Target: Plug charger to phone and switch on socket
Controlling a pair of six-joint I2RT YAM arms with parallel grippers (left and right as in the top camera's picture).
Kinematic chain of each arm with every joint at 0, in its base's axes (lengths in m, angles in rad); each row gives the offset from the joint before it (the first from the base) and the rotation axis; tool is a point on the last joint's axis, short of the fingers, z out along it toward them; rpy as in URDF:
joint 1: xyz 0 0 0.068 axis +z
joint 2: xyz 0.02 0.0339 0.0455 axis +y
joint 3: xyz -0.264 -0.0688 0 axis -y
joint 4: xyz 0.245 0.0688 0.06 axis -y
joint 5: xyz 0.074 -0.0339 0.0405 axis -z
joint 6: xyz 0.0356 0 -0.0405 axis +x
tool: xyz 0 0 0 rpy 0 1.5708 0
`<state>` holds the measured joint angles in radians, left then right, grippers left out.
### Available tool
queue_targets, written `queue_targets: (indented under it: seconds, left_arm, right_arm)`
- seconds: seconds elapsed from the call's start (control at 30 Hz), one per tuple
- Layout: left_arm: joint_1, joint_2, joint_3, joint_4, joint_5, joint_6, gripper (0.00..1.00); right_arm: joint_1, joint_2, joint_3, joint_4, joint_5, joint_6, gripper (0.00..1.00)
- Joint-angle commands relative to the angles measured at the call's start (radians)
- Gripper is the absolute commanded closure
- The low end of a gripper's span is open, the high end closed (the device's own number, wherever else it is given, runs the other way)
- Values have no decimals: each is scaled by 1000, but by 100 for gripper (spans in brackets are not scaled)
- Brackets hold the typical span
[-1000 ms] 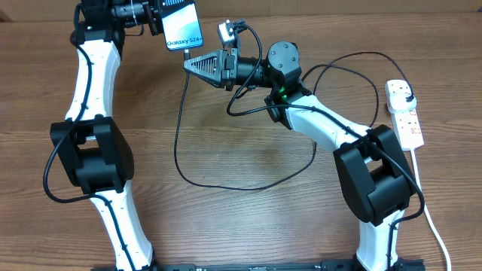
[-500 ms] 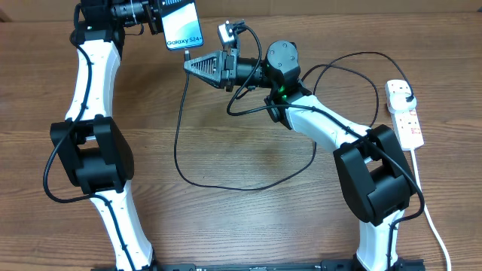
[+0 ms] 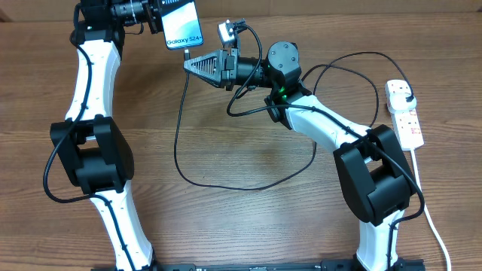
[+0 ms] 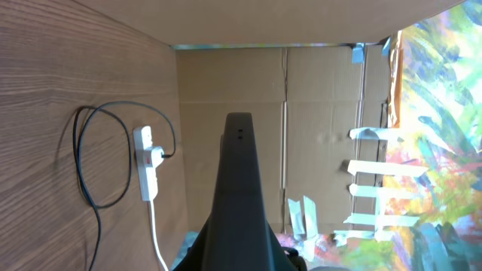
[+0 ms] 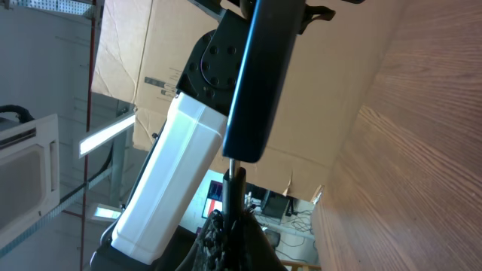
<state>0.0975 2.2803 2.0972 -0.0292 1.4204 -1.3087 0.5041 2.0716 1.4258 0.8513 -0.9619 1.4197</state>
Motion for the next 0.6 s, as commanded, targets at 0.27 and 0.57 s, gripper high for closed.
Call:
queue_targets:
  seconds: [0.27, 0.57]
  left_arm:
    - [-13, 1, 21, 9, 13, -14, 96]
    - [-15, 1, 21, 9, 13, -11, 96]
  right_arm:
    - [0, 5, 16, 8, 1, -6, 96]
    - [0, 5, 16, 8, 18, -5, 96]
